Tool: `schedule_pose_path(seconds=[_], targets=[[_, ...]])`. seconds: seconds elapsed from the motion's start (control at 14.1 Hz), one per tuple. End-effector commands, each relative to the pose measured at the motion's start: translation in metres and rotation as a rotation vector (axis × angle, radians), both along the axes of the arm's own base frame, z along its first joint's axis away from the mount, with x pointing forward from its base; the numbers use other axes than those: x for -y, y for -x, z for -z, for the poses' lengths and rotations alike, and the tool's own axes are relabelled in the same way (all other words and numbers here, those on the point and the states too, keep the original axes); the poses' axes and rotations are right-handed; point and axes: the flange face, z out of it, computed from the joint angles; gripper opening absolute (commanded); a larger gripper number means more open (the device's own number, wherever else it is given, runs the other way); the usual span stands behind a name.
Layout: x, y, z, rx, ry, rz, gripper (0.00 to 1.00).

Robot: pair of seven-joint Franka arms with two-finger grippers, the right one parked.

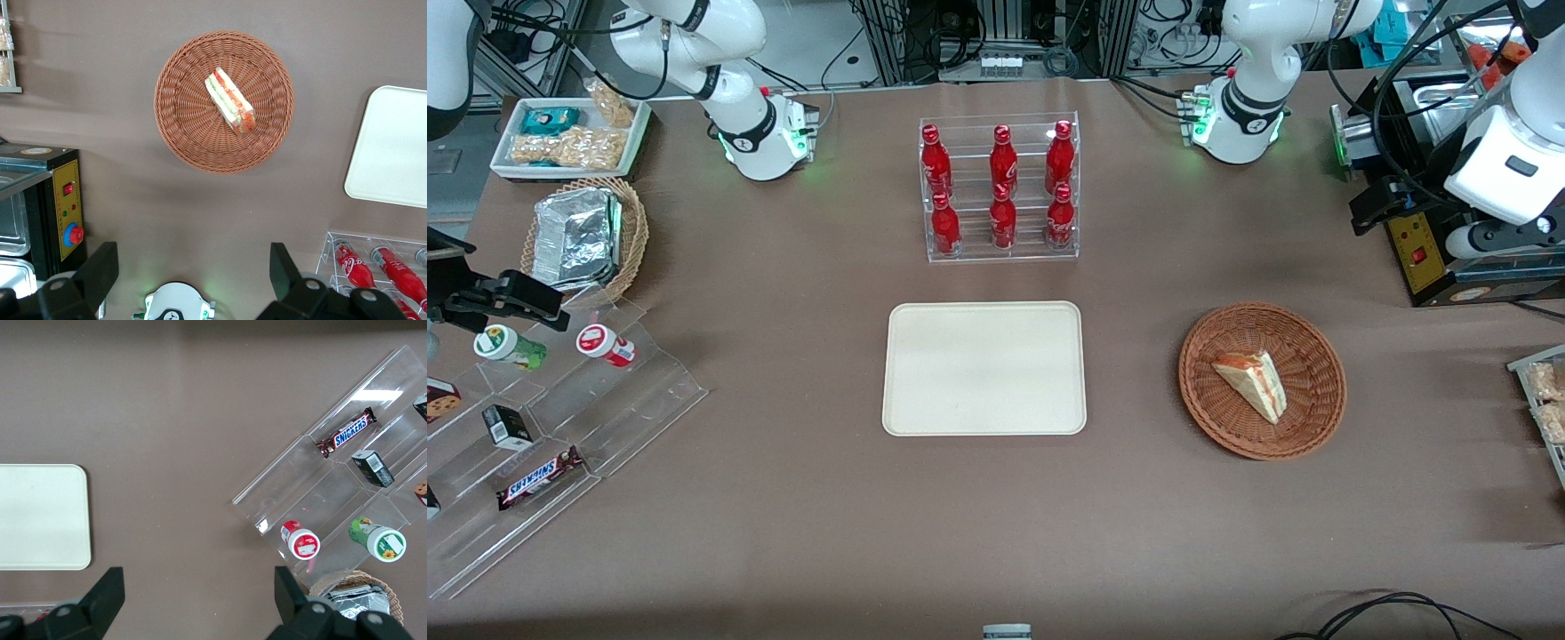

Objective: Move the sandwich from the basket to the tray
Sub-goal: 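Move the left gripper over the sandwich in the wicker basket, then lower the left gripper and close it on the wrapped sandwich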

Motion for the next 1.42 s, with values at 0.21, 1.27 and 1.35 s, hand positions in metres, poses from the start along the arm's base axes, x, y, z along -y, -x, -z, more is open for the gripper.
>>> schedule_pose_path(seconds=[0.21,1.27,1.35], targets=[[-0.001,0.002,-0.003,-0.006,-0.003,0.006,1.00],[-0.021,-0.091,0.249,-0.046,0.080,-0.691,1.00],[-0.018,-0.087,0.272,-0.017,0.077,-0.735,1.00]])
